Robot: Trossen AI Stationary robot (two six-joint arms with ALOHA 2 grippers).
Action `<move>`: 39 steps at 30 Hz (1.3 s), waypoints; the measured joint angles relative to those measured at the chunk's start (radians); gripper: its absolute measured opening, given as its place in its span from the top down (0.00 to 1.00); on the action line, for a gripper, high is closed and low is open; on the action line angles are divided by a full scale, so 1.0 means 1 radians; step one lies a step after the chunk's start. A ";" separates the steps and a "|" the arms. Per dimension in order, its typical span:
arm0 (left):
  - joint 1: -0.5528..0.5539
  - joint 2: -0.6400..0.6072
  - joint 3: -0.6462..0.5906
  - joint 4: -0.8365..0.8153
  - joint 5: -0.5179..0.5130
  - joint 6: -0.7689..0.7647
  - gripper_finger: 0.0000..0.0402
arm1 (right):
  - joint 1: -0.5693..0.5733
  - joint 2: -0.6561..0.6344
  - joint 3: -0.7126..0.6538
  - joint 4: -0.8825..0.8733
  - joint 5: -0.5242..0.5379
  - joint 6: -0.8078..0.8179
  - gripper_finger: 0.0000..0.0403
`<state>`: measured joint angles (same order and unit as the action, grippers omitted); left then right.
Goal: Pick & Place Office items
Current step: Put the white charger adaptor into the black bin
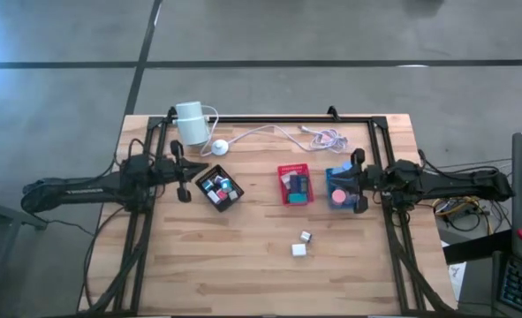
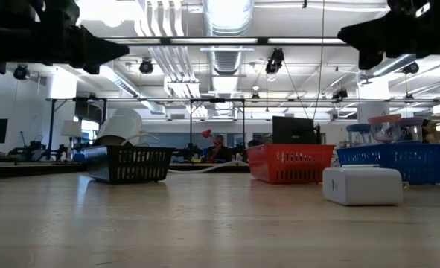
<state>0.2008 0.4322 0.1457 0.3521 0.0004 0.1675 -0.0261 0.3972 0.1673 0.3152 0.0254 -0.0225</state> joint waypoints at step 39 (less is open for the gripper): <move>-0.452 1.285 0.838 0.031 -0.130 -0.220 0.82 | -0.001 -0.252 -0.123 -0.032 -0.129 0.049 0.98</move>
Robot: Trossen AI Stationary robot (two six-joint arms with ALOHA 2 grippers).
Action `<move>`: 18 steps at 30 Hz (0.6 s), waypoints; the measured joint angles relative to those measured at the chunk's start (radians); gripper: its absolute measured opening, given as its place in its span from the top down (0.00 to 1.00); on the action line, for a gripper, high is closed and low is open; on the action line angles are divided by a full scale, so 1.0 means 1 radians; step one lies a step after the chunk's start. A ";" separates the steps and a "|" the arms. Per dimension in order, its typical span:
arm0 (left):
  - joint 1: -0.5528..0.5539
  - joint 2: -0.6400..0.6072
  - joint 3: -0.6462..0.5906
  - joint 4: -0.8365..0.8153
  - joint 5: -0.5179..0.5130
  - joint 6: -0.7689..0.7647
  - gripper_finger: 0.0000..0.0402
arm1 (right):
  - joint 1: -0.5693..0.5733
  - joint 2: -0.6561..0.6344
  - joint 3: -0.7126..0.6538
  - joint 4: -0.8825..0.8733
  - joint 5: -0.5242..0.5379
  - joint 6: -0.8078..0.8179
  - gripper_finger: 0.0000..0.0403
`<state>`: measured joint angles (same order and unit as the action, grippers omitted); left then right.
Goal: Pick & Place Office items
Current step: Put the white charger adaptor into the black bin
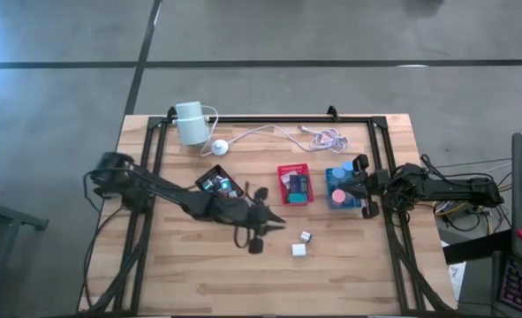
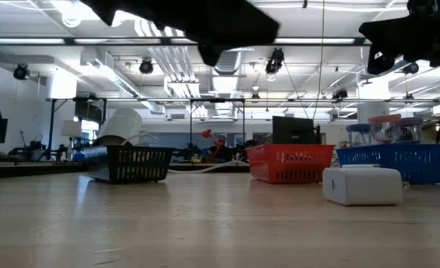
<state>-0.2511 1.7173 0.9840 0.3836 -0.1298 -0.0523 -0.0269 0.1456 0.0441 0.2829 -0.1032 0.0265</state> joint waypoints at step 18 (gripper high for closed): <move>-0.053 0.303 0.328 -0.162 -0.005 -0.109 0.36 | 0.000 -0.001 0.000 0.005 0.021 -0.031 0.98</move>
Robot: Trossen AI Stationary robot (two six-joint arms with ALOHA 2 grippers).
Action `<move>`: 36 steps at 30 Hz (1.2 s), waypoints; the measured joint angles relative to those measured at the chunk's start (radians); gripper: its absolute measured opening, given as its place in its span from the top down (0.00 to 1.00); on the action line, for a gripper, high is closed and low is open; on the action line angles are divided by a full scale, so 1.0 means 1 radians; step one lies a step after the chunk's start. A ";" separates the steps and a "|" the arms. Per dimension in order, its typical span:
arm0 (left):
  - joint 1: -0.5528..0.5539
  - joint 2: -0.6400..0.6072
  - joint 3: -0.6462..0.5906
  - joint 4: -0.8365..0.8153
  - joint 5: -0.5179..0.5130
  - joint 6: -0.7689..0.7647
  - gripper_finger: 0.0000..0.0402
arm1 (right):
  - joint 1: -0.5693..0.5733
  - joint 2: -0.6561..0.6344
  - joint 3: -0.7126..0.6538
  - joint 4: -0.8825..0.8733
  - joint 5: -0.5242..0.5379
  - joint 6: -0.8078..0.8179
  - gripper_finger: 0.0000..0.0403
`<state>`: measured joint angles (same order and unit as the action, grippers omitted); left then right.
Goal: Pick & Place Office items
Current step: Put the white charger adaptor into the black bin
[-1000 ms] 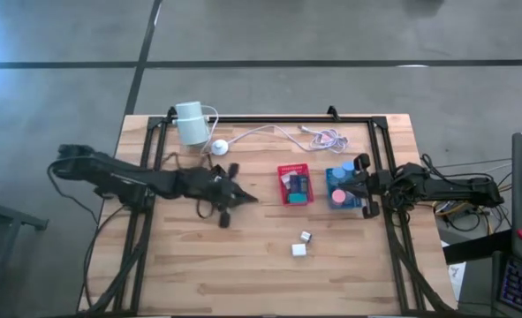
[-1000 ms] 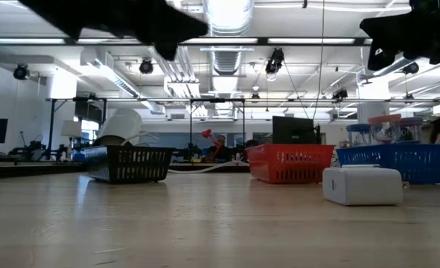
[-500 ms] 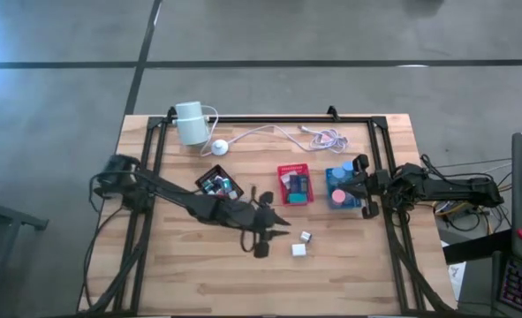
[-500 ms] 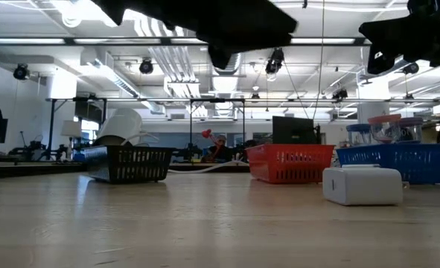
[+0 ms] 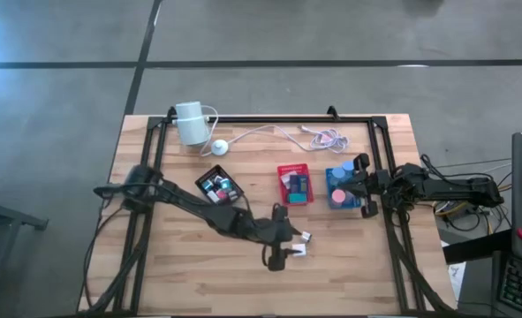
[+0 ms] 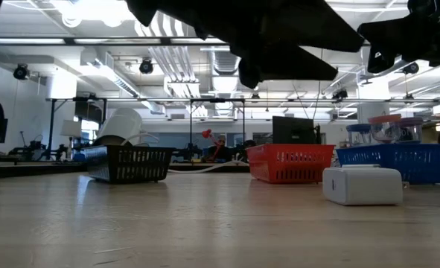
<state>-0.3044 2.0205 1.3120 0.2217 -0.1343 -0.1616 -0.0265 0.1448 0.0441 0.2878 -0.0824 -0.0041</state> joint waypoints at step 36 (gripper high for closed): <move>-0.025 0.248 0.296 -0.414 0.003 -0.187 0.28 | 0.000 0.011 0.000 -0.022 0.034 0.001 0.98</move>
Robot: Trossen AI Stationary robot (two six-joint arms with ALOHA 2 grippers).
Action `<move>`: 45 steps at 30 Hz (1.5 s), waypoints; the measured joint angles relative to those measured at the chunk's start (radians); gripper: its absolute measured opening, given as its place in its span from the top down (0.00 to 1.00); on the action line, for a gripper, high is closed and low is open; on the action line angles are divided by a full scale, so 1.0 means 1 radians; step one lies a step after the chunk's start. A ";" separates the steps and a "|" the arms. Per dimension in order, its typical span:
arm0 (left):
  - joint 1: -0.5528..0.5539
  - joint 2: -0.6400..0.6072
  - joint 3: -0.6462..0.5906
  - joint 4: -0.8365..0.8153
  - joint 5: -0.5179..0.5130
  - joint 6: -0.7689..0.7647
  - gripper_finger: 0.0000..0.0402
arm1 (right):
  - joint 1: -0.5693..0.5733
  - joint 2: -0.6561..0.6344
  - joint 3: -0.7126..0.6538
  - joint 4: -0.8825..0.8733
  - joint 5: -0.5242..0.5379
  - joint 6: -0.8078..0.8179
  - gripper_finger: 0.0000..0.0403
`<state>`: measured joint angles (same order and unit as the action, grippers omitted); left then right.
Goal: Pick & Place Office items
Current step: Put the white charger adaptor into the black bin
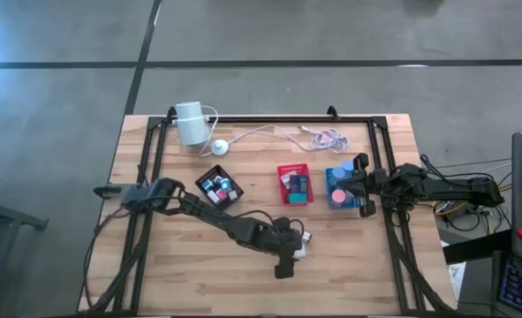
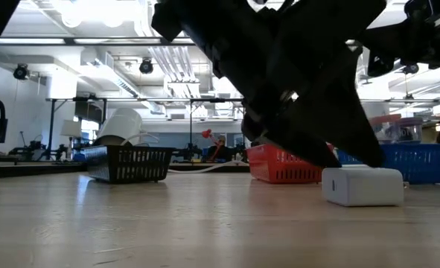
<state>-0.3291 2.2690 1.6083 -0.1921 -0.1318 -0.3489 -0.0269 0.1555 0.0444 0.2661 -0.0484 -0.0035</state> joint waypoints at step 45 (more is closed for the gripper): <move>0.012 -0.091 -0.017 -0.065 0.088 0.166 0.56 | 0.001 0.004 -0.027 -0.008 0.018 0.086 0.98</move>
<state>-0.3168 2.1783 1.5911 -0.2572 -0.0442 -0.1832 -0.0263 0.1599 0.0179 0.2583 -0.0300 0.0825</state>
